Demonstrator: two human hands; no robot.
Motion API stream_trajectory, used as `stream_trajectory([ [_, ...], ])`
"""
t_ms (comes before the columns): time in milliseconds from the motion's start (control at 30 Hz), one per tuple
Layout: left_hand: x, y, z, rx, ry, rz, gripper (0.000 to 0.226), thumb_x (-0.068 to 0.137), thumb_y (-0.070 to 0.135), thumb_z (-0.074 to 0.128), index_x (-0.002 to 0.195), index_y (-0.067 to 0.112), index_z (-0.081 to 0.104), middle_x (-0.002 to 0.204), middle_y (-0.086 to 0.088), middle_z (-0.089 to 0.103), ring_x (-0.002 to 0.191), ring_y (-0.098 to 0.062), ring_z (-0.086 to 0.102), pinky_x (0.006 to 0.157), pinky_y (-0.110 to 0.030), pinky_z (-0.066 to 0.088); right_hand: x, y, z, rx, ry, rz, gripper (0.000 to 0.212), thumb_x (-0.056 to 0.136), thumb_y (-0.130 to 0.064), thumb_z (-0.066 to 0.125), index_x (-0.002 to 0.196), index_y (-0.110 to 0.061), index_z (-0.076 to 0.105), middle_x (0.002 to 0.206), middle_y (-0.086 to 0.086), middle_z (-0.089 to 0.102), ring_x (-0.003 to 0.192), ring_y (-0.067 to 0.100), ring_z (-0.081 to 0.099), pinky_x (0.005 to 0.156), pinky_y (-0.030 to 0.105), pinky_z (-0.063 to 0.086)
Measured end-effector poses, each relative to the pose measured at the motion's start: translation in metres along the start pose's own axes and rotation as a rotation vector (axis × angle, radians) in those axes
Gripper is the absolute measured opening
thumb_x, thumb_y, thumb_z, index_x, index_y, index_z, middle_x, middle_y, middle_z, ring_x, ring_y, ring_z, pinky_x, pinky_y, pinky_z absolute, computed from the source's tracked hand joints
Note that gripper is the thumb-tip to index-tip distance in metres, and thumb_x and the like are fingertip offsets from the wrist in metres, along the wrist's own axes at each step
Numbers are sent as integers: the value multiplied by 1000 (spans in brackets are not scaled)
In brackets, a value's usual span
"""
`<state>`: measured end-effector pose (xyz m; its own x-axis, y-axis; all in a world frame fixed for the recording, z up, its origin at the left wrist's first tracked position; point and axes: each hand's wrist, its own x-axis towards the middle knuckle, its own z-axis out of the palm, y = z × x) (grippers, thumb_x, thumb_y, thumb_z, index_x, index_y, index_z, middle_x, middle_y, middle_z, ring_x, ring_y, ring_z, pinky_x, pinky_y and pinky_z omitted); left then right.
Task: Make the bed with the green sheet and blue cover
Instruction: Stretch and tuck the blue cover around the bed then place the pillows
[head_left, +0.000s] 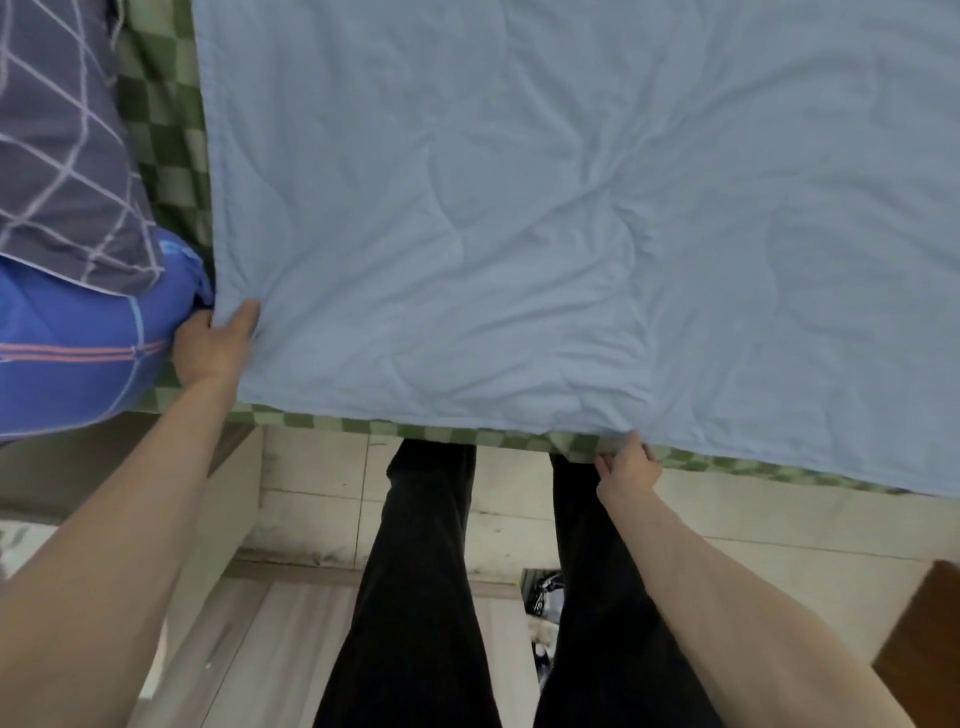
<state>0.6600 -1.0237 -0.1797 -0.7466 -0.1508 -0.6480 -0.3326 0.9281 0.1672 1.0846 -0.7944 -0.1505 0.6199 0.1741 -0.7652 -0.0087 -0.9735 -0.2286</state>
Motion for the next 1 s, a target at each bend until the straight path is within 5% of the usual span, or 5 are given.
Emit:
stream_trajectory([
  [200, -19, -36, -4, -195, -30, -146, 63, 81, 39, 80, 128, 2, 62, 127, -11, 67, 107, -23, 66, 87, -32, 52, 20, -12, -14, 33, -213, 86, 40, 102, -28, 57, 135, -6, 55, 135, 9, 59, 109, 17, 60, 103, 28, 47],
  [400, -44, -61, 10, -736, -107, -505, 45, 87, 26, 78, 126, 15, 61, 123, -3, 68, 106, -19, 67, 94, -39, 57, 25, -17, -11, -80, -236, 262, 29, 94, -43, 65, 85, -17, 59, 85, -5, 58, 76, 10, 56, 88, 27, 50],
  [633, -64, -74, 26, -881, -93, -546, 32, 93, 26, 72, 121, 13, 62, 122, -6, 68, 109, -23, 68, 96, -45, 57, 26, -10, -28, 184, -383, 241, 23, 95, -20, 62, 115, -10, 62, 127, 6, 64, 110, 19, 63, 104, 38, 48],
  [833, -50, -81, 22, -959, -30, -525, 36, 94, 20, 70, 126, 5, 60, 127, -12, 66, 112, -27, 68, 97, -52, 54, 33, 12, -40, 299, -516, 187, 35, 98, -22, 63, 132, -12, 61, 128, 3, 69, 116, 18, 67, 96, 35, 54],
  [1000, -54, -85, 27, -883, 60, -508, 11, 96, 17, 68, 101, 11, 61, 119, -11, 66, 109, -27, 68, 93, -50, 57, 44, 22, -40, 165, -341, 152, 37, 99, -17, 61, 136, -12, 57, 127, 5, 68, 117, 20, 65, 96, 35, 53],
])
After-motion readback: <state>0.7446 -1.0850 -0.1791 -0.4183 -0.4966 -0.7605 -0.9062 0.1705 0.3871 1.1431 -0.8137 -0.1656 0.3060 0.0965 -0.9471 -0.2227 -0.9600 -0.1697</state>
